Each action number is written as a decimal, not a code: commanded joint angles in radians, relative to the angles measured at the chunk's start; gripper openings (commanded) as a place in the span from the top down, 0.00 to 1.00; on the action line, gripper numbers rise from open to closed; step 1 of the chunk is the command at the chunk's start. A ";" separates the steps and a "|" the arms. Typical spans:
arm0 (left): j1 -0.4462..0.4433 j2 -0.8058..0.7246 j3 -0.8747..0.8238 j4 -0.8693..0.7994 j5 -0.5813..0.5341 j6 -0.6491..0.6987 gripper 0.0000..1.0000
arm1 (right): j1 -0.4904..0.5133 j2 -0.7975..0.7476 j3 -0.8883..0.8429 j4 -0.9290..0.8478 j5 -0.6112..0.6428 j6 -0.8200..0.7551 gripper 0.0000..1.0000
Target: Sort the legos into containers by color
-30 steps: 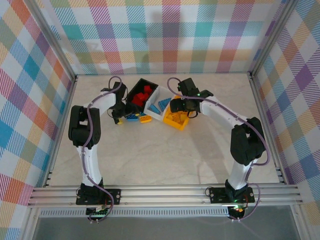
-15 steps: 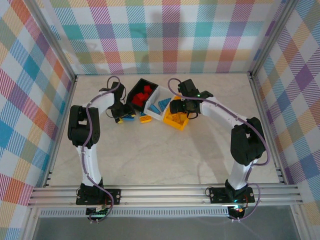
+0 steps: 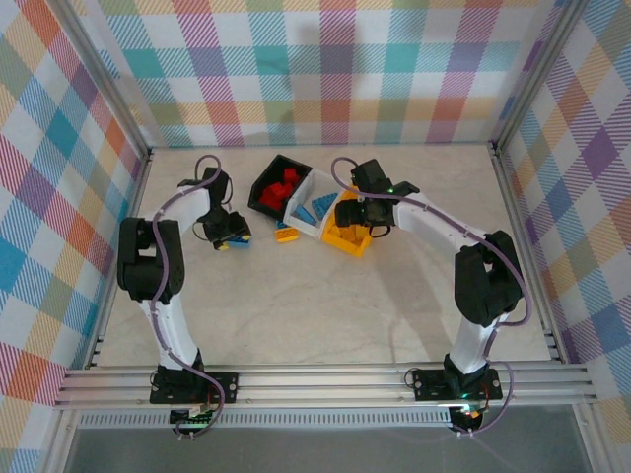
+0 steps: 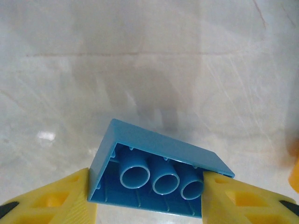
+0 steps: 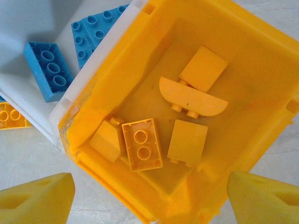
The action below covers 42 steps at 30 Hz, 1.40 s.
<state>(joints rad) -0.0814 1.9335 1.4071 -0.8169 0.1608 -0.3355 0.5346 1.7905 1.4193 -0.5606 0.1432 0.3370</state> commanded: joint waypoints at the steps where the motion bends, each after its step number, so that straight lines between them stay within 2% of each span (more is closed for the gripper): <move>1: 0.003 -0.080 -0.012 -0.038 0.047 0.033 0.47 | 0.015 -0.001 -0.003 0.017 -0.022 0.020 0.15; 9: -0.001 -0.130 0.026 -0.070 0.120 0.021 0.47 | 0.025 -0.006 -0.011 0.022 -0.018 0.026 0.14; 14: -0.046 -0.110 0.112 -0.070 0.169 -0.024 0.45 | 0.025 -0.027 -0.028 0.017 -0.007 0.027 0.14; 20: -0.150 -0.014 0.277 -0.055 0.171 -0.099 0.43 | 0.025 -0.082 -0.078 0.005 0.009 0.011 0.14; 26: -0.257 0.169 0.525 -0.078 0.147 -0.137 0.41 | 0.025 -0.141 -0.120 -0.008 0.019 -0.010 0.14; 30: -0.292 0.300 0.690 -0.123 0.137 -0.148 0.35 | 0.025 -0.174 -0.141 -0.007 0.016 -0.021 0.14; 34: -0.302 0.368 0.796 -0.151 0.136 -0.159 0.29 | 0.025 -0.198 -0.161 -0.001 0.001 -0.029 0.13; 37: -0.306 0.384 0.834 -0.166 0.137 -0.160 0.23 | 0.025 -0.209 -0.179 0.006 -0.017 -0.031 0.13; 42: -0.315 0.351 0.829 -0.183 0.132 -0.151 0.19 | 0.025 -0.216 -0.202 0.024 -0.050 -0.029 0.13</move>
<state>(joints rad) -0.3862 2.3142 2.2196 -0.9447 0.3023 -0.4858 0.5545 1.6119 1.2335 -0.5587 0.1261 0.3206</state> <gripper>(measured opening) 0.802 0.871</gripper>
